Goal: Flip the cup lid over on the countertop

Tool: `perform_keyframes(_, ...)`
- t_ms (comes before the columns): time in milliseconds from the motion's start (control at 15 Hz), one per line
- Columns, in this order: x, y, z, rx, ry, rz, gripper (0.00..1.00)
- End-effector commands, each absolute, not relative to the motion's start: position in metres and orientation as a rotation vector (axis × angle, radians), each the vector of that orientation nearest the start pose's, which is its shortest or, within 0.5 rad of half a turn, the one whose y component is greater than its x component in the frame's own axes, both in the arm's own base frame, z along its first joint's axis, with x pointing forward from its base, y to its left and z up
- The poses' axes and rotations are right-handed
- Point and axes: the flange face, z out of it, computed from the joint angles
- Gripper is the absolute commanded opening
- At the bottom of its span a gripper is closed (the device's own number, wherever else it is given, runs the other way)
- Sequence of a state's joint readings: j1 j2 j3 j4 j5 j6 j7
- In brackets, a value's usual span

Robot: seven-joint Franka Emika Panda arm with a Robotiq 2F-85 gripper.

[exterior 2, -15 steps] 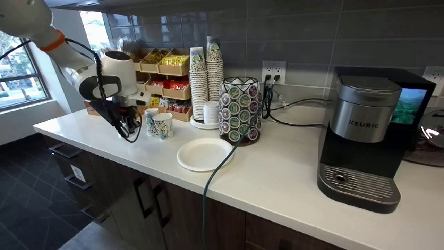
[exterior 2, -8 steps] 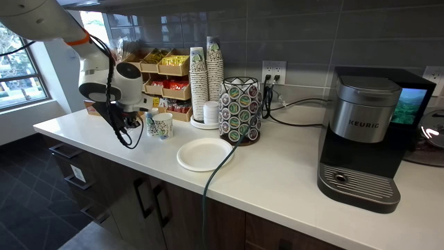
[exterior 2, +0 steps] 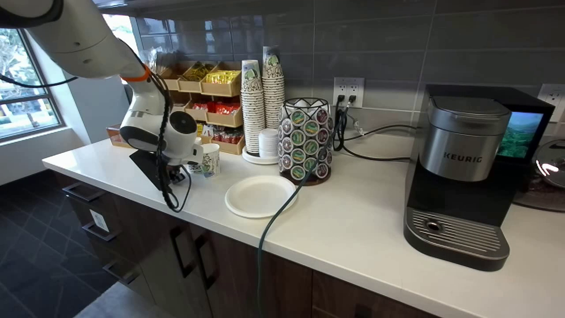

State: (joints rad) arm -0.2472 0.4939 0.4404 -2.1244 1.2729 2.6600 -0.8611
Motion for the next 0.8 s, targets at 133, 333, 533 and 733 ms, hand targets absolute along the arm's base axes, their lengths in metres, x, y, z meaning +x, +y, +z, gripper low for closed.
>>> perform_keyframes(133, 0.552, 0.079, 0.199, -2.391, 0.215, -0.271, 0.84)
perform_keyframes(333, 0.541, 0.068, 0.208, -2.474, 0.284, -0.244, 1.0)
perform_keyframes(533, 0.526, 0.057, 0.225, -2.576, 0.368, -0.222, 1.0)
perform_keyframes(733, 0.497, 0.055, 0.249, -2.688, 0.396, -0.162, 1.0)
